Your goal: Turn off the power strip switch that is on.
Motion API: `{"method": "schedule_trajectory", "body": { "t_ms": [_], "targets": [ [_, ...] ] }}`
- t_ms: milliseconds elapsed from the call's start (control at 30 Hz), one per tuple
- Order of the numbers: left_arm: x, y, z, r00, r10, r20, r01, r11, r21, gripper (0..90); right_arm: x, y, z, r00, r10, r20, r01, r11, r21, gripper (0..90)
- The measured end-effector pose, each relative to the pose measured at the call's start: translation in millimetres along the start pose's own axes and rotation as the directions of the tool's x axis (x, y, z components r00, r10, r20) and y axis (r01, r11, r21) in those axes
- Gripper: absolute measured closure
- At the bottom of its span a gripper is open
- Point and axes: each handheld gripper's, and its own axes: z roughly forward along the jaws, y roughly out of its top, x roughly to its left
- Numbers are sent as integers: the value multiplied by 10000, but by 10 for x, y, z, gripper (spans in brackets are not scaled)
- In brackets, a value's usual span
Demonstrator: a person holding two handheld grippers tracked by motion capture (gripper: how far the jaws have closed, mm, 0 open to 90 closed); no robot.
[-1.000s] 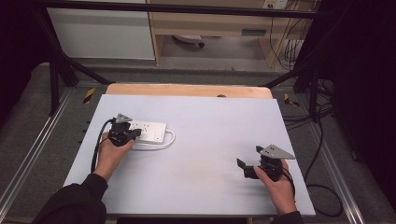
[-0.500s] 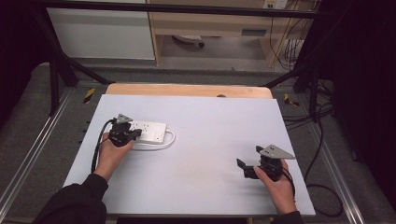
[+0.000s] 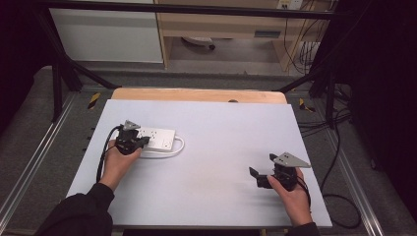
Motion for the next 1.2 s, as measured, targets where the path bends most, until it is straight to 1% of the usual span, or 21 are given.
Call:
{"method": "schedule_trajectory", "body": {
  "t_ms": [600,733,900,1133,1200],
  "targets": [
    [4,-7,0,10000,19,-6,-19,10000,-40,900,3,0,0,10000,-9,-18,9,10000,13,59],
    [6,-36,-6,10000,-75,37,76,9998,-187,900,2,0,0,10000,-9,-5,9,10000,16,59],
    [11,-43,-12,10000,-19,39,19,9998,-201,900,7,0,6,10000,-23,-28,23,10000,44,59],
    [8,-49,-9,9999,-134,108,136,9996,-228,900,6,-1,3,10000,27,-26,-27,10000,61,59],
    [-3,-55,-10,9999,-109,131,112,9997,-228,900,7,-2,6,10000,14,-31,-14,10000,68,59]
  ]
}}
